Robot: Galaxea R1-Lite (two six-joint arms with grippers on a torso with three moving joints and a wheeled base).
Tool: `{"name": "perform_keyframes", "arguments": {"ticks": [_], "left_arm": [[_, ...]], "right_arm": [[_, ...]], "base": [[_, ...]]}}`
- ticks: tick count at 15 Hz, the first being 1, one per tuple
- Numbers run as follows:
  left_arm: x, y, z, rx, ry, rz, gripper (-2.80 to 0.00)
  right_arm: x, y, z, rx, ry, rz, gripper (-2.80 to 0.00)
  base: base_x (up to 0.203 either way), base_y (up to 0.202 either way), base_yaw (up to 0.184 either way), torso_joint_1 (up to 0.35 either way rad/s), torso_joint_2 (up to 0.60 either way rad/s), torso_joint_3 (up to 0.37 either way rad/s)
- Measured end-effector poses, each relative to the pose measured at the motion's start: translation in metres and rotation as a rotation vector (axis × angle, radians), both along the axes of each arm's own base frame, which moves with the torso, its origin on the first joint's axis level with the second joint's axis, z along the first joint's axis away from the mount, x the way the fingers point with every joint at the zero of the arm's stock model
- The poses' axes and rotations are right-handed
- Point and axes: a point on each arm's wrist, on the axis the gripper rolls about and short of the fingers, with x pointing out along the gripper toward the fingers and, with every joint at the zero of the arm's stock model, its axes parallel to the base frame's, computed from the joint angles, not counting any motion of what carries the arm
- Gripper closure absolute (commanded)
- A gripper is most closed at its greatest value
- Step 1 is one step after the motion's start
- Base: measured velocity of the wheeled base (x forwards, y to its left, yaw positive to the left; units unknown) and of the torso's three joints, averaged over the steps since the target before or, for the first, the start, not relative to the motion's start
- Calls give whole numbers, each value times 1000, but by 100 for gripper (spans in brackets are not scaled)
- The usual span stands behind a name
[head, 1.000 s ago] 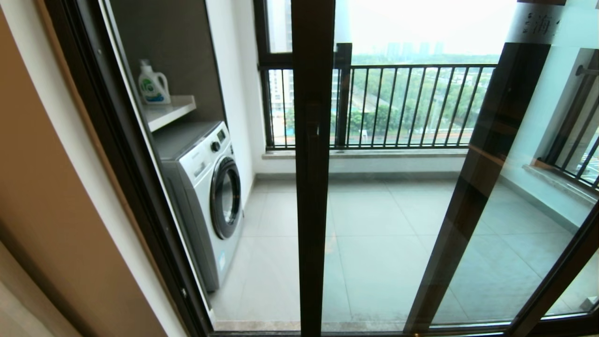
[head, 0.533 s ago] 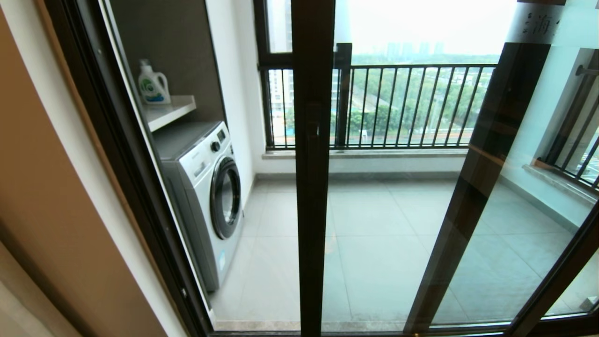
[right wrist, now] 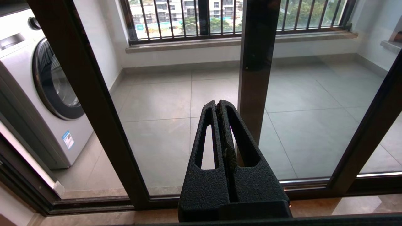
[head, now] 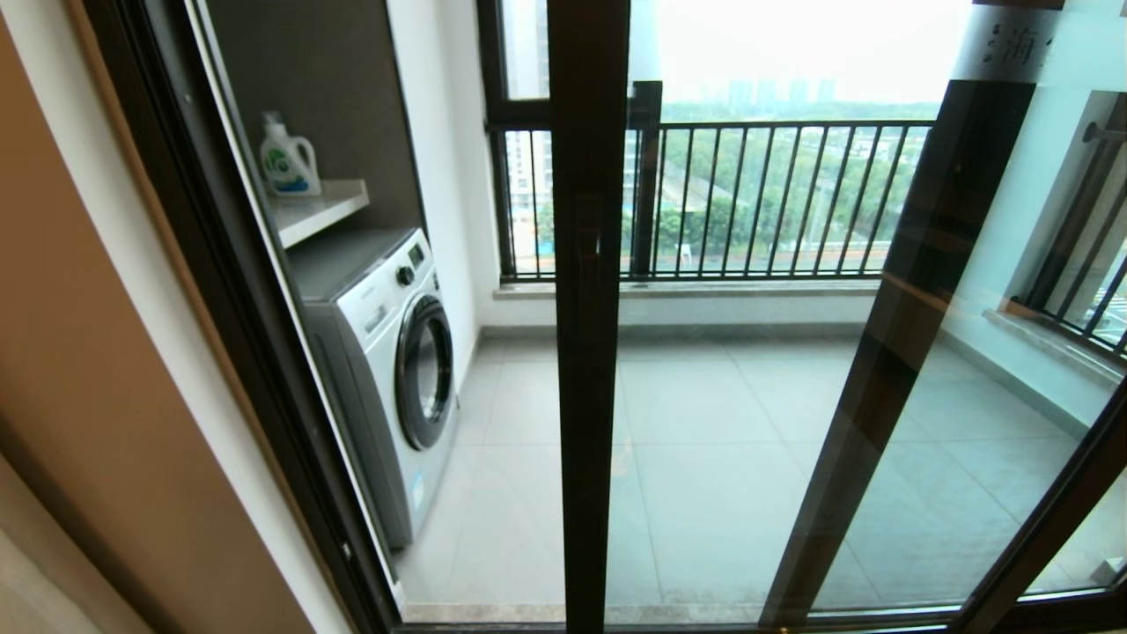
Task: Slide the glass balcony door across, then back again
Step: Close the slid door
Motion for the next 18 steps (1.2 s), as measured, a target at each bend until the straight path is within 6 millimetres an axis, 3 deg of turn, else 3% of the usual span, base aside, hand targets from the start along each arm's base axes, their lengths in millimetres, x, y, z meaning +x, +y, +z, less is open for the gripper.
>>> {"name": "perform_keyframes", "arguments": {"ticks": [4, 8, 14, 18], "left_arm": [[49, -3, 41, 0, 70, -127, 0], [121, -15, 61, 4, 111, -233, 0], [221, -75, 65, 3, 124, -315, 0], [259, -125, 58, 6, 150, -334, 0]], "right_arm": [[0, 0, 0, 0, 0, 0, 0], [0, 0, 0, 0, 0, 0, 0], [0, 0, 0, 0, 0, 0, 0], [0, 0, 0, 0, 0, 0, 0]], "base": [[0, 0, 0, 0, 0, 0], [0, 0, 0, 0, 0, 0], [0, 0, 0, 0, 0, 0], [0, 0, 0, 0, 0, 0]]}}
